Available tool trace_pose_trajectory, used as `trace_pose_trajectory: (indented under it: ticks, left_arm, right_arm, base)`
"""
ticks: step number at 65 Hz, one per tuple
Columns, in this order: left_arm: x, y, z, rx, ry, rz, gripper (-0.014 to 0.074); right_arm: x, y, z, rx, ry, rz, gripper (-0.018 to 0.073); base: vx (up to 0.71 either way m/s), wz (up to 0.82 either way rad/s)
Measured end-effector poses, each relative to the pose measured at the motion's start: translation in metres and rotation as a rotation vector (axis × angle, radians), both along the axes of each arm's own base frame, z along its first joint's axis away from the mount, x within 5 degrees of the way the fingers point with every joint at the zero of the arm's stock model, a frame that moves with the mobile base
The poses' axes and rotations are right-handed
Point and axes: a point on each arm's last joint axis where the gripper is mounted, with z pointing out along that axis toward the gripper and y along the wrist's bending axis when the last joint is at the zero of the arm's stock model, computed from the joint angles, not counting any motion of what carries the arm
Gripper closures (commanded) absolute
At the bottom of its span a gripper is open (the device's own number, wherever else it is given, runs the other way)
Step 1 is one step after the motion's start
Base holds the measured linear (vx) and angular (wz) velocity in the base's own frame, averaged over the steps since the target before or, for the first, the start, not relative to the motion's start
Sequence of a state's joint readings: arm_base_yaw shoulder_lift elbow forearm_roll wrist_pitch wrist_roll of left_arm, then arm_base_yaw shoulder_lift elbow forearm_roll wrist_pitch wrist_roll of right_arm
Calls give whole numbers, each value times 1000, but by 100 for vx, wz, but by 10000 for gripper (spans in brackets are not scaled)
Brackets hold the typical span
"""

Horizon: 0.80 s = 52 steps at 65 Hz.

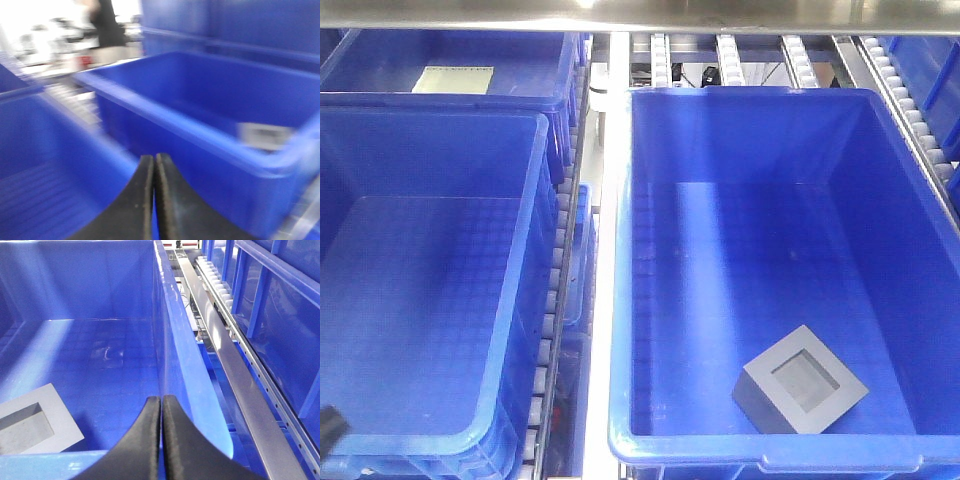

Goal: Sort gray base to blue bin

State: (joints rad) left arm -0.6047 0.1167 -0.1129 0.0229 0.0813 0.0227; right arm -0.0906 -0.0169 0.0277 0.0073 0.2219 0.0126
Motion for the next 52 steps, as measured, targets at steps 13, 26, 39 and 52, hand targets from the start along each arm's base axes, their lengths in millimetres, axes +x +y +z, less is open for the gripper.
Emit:
trace_pose_trajectory:
  ticks: [13, 26, 39, 52]
  left_arm:
    - [-1, 19, -14, -23, -43, 281, 603]
    - [0, 30, -13, -22, -56, 487, 603]
    - [1, 35, -14, -18, -56, 590, 603]
    - [4, 35, -36, -3, -10, 597, 603]
  right_arm:
    - [0, 0, 0, 0, 0, 0, 564]
    - [0, 0, 0, 0, 0, 0, 564]
    - [0, 0, 0, 0, 0, 0, 564]
    - [0, 0, 0, 0, 0, 0, 564]
  base:
    - [0, 0]
    - [0, 0]
    - [0, 0]
    - [0, 0]
